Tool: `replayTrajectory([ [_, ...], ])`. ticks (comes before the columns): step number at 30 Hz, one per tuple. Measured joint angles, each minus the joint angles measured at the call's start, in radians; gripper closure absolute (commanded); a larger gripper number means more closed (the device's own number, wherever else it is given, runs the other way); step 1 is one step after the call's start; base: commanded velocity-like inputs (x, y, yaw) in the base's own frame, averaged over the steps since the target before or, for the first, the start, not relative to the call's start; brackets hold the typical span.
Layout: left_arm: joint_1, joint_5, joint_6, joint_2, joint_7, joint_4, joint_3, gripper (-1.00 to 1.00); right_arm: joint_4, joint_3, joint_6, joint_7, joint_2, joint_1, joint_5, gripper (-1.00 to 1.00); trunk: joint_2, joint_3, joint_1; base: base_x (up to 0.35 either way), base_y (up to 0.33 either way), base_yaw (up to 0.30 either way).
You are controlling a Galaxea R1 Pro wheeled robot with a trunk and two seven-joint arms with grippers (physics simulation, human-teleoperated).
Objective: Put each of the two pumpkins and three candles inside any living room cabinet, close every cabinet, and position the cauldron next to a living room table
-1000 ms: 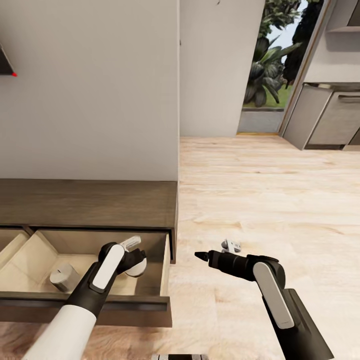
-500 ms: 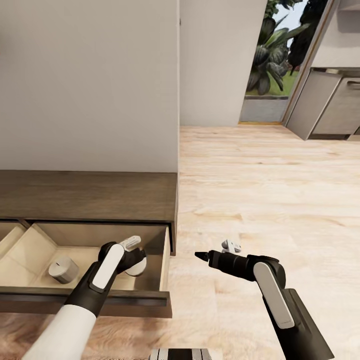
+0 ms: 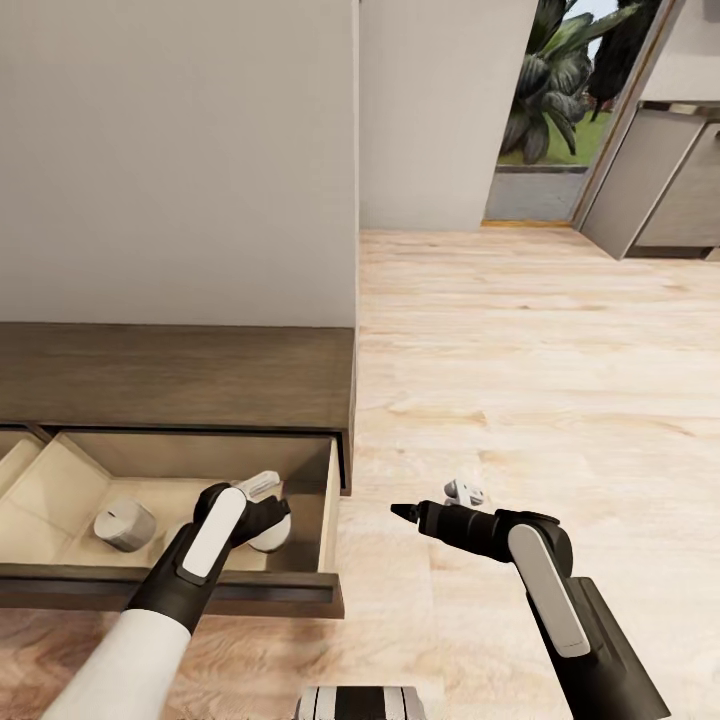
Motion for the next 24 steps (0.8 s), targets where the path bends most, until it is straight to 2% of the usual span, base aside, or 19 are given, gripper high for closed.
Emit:
replayTrajectory([
  [4, 0.000, -0.001, -0.001, 0.002, 0.002, 0.000, 0.000, 1.00, 0.000, 0.000, 0.000, 0.000, -0.003, 0.000, 0.000, -1.00, -0.001, -0.015, 0.002, 0.000, 0.000, 0.000],
  [16, 0.000, 0.001, -0.002, -0.004, 0.002, -0.003, 0.001, 1.00, 0.001, 0.000, 0.000, 0.000, -0.007, 0.000, -0.001, -1.00, -0.001, -0.016, 0.002, 0.000, 0.000, 0.000],
  [17, 0.000, 0.001, -0.002, -0.004, 0.002, -0.003, 0.001, -1.00, 0.001, 0.000, 0.000, 0.000, -0.007, 0.000, -0.001, -1.00, -0.001, -0.016, 0.002, 0.000, 0.000, 0.000],
  [24, 0.000, 0.000, -0.001, -0.005, 0.002, -0.003, 0.002, -1.00, 0.002, 0.000, 0.000, 0.000, -0.007, 0.000, -0.001, -1.00, -0.001, -0.016, 0.002, 0.000, 0.000, 0.000],
])
